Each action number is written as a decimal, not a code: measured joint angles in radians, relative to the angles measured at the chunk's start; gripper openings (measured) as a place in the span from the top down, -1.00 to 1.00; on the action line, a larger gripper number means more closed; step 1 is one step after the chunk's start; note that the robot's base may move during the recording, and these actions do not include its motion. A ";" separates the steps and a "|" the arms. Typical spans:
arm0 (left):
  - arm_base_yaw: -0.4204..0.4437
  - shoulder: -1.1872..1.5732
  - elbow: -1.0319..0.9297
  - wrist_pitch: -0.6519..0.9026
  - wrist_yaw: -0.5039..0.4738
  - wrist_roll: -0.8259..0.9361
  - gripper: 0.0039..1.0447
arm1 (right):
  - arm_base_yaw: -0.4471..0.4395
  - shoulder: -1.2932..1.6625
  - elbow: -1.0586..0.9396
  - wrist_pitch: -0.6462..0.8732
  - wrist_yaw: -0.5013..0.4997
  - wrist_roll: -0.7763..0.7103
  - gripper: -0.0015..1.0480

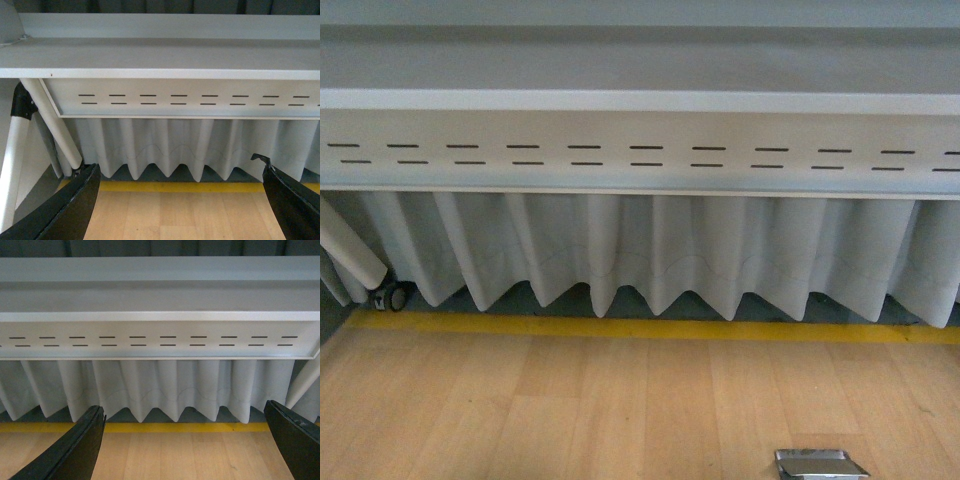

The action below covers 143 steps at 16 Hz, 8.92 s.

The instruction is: Wind up and store yellow beetle toy

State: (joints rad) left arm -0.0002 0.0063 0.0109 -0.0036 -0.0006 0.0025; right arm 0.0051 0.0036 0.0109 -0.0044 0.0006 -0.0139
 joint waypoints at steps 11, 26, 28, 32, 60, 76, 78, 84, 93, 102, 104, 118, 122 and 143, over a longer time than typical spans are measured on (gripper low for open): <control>0.000 0.000 0.000 0.000 0.000 0.000 -0.88 | 0.000 0.000 0.000 0.000 0.000 0.000 -0.87; 0.000 0.000 0.000 0.000 0.000 0.000 -0.88 | 0.000 0.000 0.000 0.000 0.000 0.000 -0.87; 0.000 0.000 0.000 0.000 0.000 0.000 -0.88 | 0.000 0.000 0.000 0.000 0.000 0.000 -0.87; 0.000 0.000 0.000 0.000 -0.001 -0.002 -0.88 | 0.000 0.000 0.000 0.001 0.000 0.000 -0.87; 0.000 0.000 0.000 0.000 0.000 -0.002 -0.88 | 0.000 0.000 0.000 0.000 0.000 0.003 -0.87; 0.000 0.000 0.000 -0.004 0.000 -0.002 -0.88 | 0.000 0.001 0.000 -0.001 0.000 0.003 -0.87; 0.000 0.000 0.000 0.000 0.000 -0.002 -0.88 | 0.000 0.000 0.000 -0.002 0.000 0.003 -0.87; 0.000 0.000 0.000 0.000 0.000 -0.002 -0.88 | 0.000 0.000 0.000 0.000 0.000 0.003 -0.87; 0.000 0.000 0.000 0.001 0.001 -0.002 -0.88 | -0.129 0.265 0.107 -0.120 -0.101 0.091 -0.87; 0.000 0.000 0.000 0.000 0.000 -0.002 -0.88 | -0.101 1.704 0.671 0.995 -0.336 -0.051 -0.87; 0.000 0.000 0.000 0.000 0.000 -0.002 -0.88 | -0.026 1.820 0.721 0.959 -0.521 -0.156 -0.87; 0.000 0.000 0.000 0.000 0.000 -0.002 -0.88 | -0.037 2.221 1.081 0.065 -0.966 -1.160 -0.87; 0.000 0.000 0.000 0.000 0.000 -0.002 -0.88 | -0.022 2.284 1.196 -0.146 -0.953 -1.289 -0.87; 0.000 0.000 0.000 0.000 0.000 -0.002 -0.88 | 0.000 2.360 1.326 -0.409 -0.917 -1.504 0.19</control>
State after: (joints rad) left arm -0.0002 0.0063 0.0109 -0.0036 -0.0002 0.0002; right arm 0.0055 2.3638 1.3373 -0.4137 -0.9161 -1.5181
